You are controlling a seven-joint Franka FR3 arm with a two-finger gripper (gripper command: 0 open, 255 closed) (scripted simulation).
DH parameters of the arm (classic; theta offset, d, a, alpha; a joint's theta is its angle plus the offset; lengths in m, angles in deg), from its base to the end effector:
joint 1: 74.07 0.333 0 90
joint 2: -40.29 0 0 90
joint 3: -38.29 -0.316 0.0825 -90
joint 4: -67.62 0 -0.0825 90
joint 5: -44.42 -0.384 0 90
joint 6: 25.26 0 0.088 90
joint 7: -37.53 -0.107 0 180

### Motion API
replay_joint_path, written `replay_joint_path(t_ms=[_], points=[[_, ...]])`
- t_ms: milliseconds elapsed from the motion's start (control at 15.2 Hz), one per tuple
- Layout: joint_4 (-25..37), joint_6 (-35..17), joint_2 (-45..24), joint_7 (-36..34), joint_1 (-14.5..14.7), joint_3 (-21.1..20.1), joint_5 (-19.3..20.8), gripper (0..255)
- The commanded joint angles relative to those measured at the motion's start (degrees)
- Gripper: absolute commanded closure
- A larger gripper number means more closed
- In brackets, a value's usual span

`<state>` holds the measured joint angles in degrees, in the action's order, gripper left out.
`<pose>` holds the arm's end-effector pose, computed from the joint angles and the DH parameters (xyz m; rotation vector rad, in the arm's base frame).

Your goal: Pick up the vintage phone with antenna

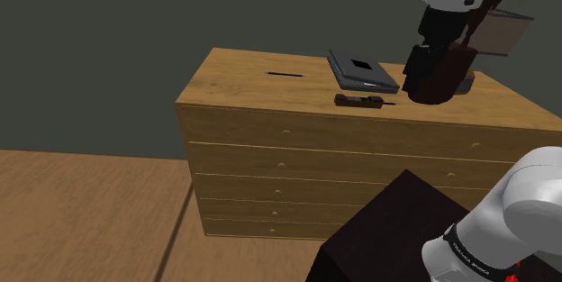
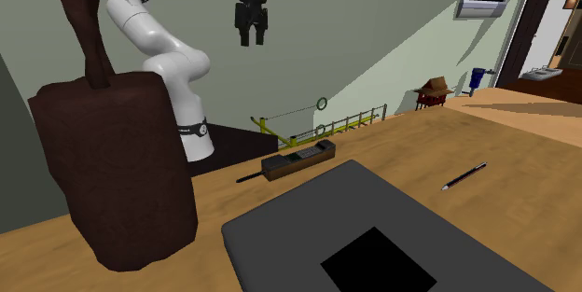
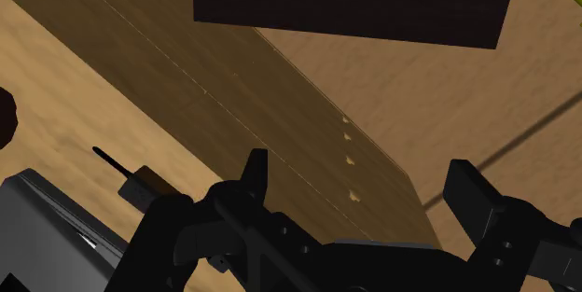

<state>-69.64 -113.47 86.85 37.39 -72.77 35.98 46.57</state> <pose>0.2951 0.0179 0.5772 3.0721 0.0722 -0.0647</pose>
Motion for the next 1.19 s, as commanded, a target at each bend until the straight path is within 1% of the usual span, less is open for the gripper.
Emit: replay_joint_path(t_ms=[0, 330, 660, 924, 1122], points=[[0.0, 0.0, 0.0, 0.0, 0.0, 0.0, 0.0, 0], [-3.4, -6.8, -2.6, 13.5, 0.6, 7.6, 5.1, 0], [-4.0, -14.3, -8.5, 26.7, 1.5, 15.1, 9.1, 0], [-2.5, -20.4, -15.3, 37.3, 2.8, 20.9, 10.8, 0], [-0.3, -24.9, -21.4, 45.4, 4.3, 25.1, 10.8, 0]])
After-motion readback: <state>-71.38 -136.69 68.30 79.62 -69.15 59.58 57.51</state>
